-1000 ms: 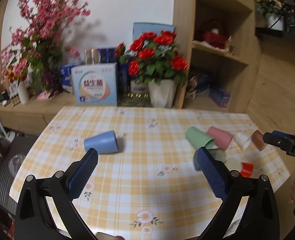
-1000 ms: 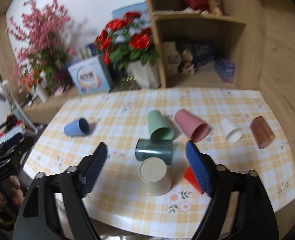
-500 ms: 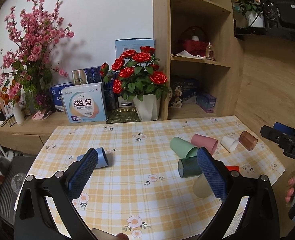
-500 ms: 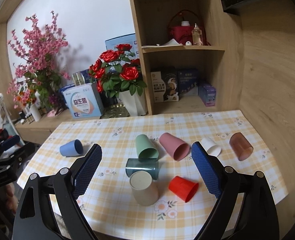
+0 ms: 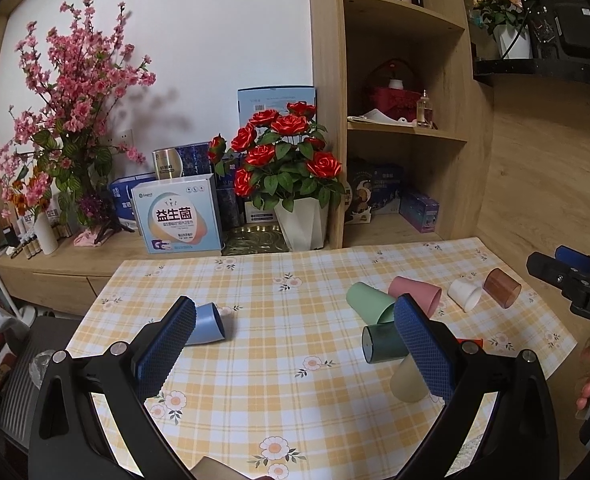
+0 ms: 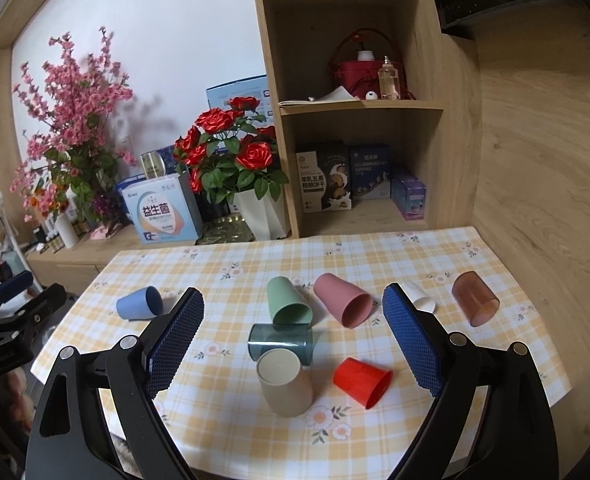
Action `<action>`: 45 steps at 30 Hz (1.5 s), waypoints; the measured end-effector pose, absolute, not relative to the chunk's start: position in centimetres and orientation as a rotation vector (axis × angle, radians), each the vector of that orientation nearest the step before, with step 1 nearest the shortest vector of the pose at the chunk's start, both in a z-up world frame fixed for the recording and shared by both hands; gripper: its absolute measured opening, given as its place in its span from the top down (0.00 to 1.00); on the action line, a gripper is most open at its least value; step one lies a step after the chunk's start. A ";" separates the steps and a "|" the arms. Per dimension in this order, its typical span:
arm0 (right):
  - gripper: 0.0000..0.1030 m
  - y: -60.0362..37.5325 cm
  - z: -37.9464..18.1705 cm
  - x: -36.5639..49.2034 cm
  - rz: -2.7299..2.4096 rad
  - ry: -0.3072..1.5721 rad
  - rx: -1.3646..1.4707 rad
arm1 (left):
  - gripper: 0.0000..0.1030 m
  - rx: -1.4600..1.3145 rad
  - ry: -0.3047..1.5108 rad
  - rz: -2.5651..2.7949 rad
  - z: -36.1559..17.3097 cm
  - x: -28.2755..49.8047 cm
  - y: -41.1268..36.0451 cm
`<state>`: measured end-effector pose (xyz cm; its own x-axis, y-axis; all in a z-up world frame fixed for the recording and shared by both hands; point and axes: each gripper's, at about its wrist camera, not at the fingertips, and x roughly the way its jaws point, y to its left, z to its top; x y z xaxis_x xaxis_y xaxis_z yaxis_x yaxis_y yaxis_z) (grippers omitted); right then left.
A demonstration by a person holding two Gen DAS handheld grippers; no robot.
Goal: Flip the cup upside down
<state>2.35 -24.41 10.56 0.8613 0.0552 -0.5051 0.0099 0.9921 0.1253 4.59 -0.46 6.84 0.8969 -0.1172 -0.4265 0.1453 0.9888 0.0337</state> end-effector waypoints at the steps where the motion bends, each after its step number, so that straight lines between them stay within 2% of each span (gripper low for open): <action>1: 0.15 -24.3 10.7 2.3 0.020 0.529 0.121 | 0.06 0.065 0.436 -0.132 6.9 4.6 -0.4; 45: 0.15 -24.0 10.9 2.5 -0.042 0.553 0.066 | 0.06 0.062 0.436 -0.077 7.5 4.4 0.0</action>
<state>2.49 -24.04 10.87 0.8502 -0.0218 -0.5260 0.0575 0.9970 0.0516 4.39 0.02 7.55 0.9038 -0.0610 -0.4235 0.0874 0.9952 0.0433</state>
